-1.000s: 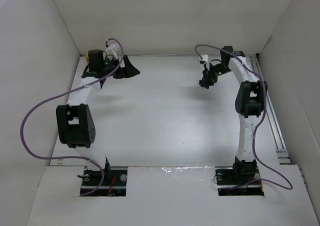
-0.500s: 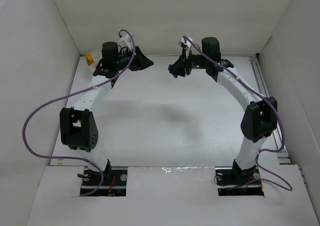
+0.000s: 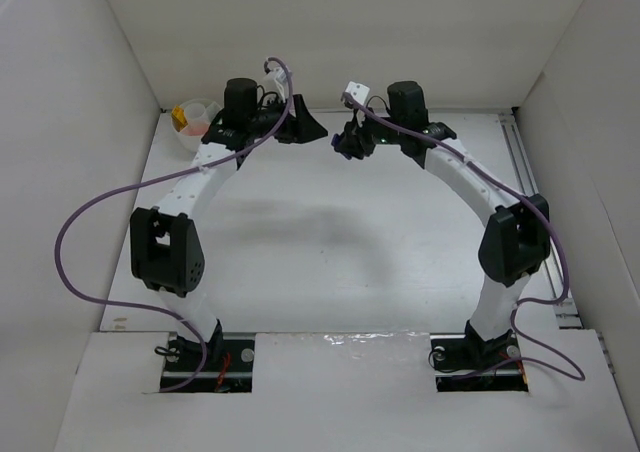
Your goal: Sort the legos into containers by color
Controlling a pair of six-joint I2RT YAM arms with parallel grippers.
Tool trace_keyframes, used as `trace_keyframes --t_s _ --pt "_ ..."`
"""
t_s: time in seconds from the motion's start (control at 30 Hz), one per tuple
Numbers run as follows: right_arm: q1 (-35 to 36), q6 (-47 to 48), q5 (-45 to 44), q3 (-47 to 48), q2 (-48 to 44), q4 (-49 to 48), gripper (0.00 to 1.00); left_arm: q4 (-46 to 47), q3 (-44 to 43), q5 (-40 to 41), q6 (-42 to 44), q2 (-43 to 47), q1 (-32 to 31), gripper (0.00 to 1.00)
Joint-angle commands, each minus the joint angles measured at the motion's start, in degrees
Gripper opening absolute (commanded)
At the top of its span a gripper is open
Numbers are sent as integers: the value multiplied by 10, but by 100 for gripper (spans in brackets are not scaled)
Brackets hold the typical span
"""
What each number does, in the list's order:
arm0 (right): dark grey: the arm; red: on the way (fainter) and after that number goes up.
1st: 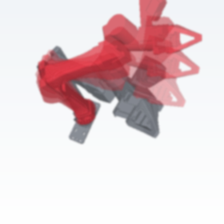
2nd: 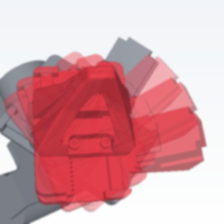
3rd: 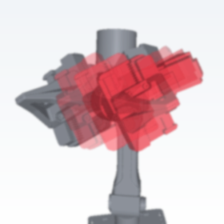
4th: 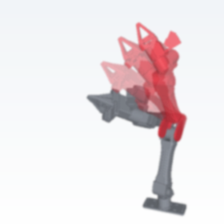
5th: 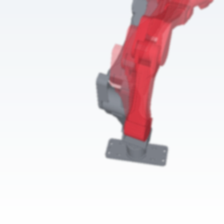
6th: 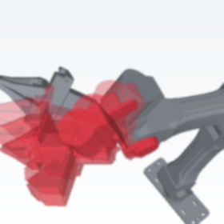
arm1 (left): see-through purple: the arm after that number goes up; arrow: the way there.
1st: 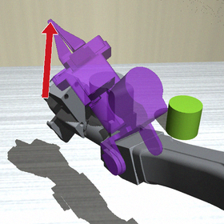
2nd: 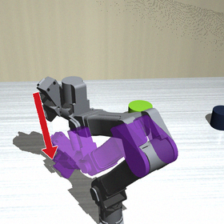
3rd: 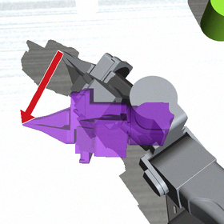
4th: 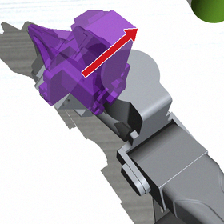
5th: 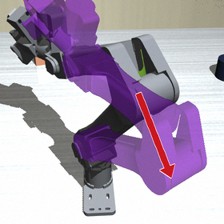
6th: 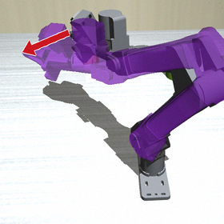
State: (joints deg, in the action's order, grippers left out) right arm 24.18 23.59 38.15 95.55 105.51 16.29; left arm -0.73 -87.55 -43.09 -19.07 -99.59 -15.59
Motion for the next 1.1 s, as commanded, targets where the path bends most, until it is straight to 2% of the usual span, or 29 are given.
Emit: trace_keyframes --t_s 0.0,0.67,0.8,1.07 --pt "14 15 -14 25 -13 2 0 -7 -33 -4 22 4 -8 61" --pt "24 21 -20 41 -7 -9 0 -60 -92 -8 55 -53 -37 61" --pt "24 21 -20 46 -1 -14 0 -60 -92 -8 55 -54 -37 53" --pt "35 21 -37 52 4 -26 0 -60 -92 -14 55 -59 -37 31"
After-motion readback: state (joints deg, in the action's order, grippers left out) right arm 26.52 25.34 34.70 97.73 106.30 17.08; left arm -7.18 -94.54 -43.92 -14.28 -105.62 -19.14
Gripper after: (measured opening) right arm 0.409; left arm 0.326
